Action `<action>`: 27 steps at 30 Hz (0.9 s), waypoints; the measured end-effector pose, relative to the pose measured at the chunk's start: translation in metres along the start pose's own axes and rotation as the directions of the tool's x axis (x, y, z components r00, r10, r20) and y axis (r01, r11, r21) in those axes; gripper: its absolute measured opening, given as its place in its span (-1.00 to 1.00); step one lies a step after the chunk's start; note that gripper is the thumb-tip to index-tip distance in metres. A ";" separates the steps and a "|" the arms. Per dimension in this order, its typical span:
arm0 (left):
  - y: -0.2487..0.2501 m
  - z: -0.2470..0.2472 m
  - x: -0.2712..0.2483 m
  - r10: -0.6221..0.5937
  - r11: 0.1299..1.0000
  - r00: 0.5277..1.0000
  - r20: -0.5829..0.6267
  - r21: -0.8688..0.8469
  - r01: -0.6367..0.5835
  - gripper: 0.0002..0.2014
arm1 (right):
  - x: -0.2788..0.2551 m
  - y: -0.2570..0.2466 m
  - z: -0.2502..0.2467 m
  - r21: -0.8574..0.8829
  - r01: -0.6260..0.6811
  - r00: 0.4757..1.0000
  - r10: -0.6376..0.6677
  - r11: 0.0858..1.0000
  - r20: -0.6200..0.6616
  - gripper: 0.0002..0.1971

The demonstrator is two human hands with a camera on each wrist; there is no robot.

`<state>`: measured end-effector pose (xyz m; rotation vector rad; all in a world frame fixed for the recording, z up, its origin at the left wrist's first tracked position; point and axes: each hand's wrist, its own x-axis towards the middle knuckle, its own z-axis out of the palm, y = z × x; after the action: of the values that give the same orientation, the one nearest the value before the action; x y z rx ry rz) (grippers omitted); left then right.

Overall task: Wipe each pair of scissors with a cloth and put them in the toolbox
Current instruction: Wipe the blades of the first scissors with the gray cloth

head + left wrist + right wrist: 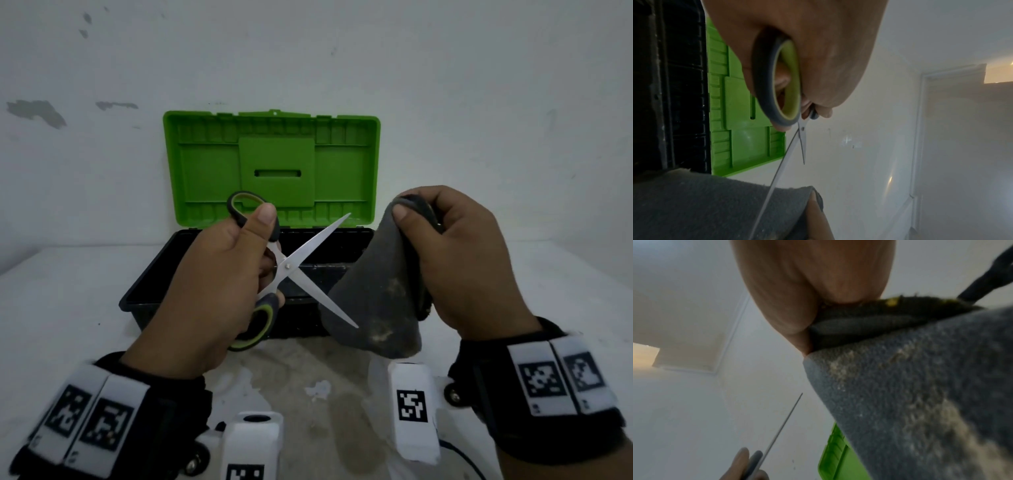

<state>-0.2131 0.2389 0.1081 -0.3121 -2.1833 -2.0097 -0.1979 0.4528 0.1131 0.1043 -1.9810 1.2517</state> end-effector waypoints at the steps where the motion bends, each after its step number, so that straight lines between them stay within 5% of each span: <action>1: 0.000 0.000 0.000 0.002 1.000 1.000 -0.001 0.003 -0.002 -0.53 | -0.001 -0.001 0.002 -0.006 0.010 1.000 -0.010 1.000 0.019 -0.95; 11: 0.002 0.013 -0.006 0.090 0.995 0.995 0.033 0.039 -0.091 -0.46 | -0.017 -0.013 0.023 -0.223 0.324 0.943 -0.295 0.919 0.154 -0.92; 18: -0.001 0.004 -0.003 0.115 0.991 0.993 0.028 0.073 -0.117 -0.37 | -0.020 -0.016 0.028 -0.253 0.490 0.854 -0.401 0.834 0.332 -0.84; 22: -0.002 0.002 -0.001 0.138 0.984 0.990 0.005 0.109 -0.138 -0.49 | -0.026 -0.024 0.032 -0.186 0.592 0.745 -0.445 0.784 0.497 -0.77; 27: -0.003 0.002 -0.001 0.120 0.992 0.993 0.020 0.046 -0.121 -0.51 | -0.018 -0.015 0.025 -0.216 0.581 0.776 -0.454 0.785 0.439 -0.78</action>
<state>-0.2132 0.2410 0.1048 -0.4452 -2.1622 -1.8957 -0.1927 0.4194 0.1066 0.7212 -2.2333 0.5309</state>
